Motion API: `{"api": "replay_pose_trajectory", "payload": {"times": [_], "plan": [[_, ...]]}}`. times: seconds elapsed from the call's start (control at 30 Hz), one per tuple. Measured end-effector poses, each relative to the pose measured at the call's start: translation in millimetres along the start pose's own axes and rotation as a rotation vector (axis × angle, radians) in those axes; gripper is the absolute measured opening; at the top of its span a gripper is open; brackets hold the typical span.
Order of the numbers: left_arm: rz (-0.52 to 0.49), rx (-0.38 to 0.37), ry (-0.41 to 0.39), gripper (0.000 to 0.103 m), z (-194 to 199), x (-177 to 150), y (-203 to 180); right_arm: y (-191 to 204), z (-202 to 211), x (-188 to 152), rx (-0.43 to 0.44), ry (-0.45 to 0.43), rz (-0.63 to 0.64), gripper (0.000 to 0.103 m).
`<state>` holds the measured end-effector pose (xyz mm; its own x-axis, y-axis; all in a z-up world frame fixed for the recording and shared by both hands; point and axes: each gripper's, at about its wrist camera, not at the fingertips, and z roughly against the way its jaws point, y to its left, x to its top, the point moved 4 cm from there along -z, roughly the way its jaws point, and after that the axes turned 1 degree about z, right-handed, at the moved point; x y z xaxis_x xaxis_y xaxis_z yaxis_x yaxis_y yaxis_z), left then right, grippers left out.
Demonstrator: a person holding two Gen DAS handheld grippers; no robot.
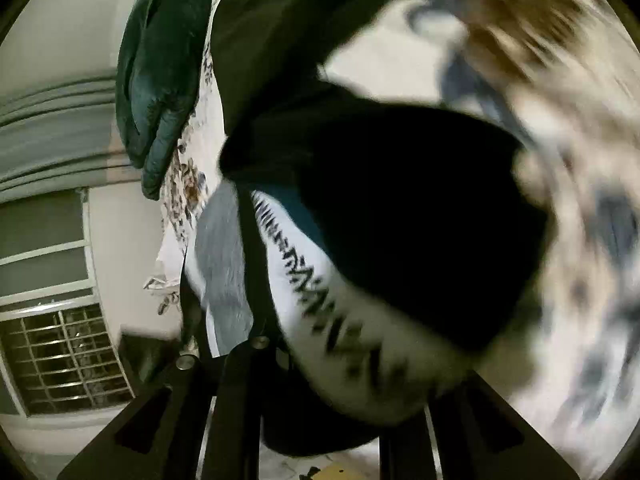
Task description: Fold small clothes
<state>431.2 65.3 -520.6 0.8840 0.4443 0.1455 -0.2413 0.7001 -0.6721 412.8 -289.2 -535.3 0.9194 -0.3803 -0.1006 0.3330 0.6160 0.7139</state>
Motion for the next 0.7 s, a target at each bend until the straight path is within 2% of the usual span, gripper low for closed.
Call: {"api": "replay_pose_trajectory", "payload": {"times": [0.07,0.13,0.17,0.2,0.27,0.33,0.4,0.47,0.53,0.63,0.7], "plan": [[-0.027,0.056,0.060,0.035,-11,-8,10,-13,-11,-28,-0.044,0.017,-0.039,0.017],[-0.015,0.071,0.083,0.041,-15,-20,18,-30,-22,-38,-0.112,0.029,-0.052,0.024],[0.000,0.065,0.069,0.043,-13,-24,19,-40,-26,-40,-0.137,0.041,-0.071,0.032],[0.017,0.064,0.052,0.043,-9,-26,20,-47,-25,-40,-0.134,0.048,-0.099,0.045],[0.049,0.073,0.018,0.043,0,-33,20,-53,-13,-40,-0.156,0.044,-0.110,0.057],[0.062,0.096,-0.035,0.043,16,-40,17,-57,9,-41,-0.197,0.029,-0.102,0.059],[0.056,0.145,-0.080,0.043,29,-45,12,-57,32,-35,-0.263,-0.007,-0.083,0.069],[0.028,0.181,-0.123,0.044,36,-45,6,-56,55,-29,-0.318,-0.045,-0.047,0.070],[0.000,0.251,-0.137,0.053,35,-47,0,-41,71,-14,-0.385,-0.096,0.051,0.071],[-0.070,0.373,-0.140,0.054,23,-50,-6,-3,54,24,-0.410,-0.100,0.181,0.080],[-0.107,0.440,-0.109,0.054,15,-57,-5,14,23,52,-0.398,-0.044,0.244,0.085]]}}
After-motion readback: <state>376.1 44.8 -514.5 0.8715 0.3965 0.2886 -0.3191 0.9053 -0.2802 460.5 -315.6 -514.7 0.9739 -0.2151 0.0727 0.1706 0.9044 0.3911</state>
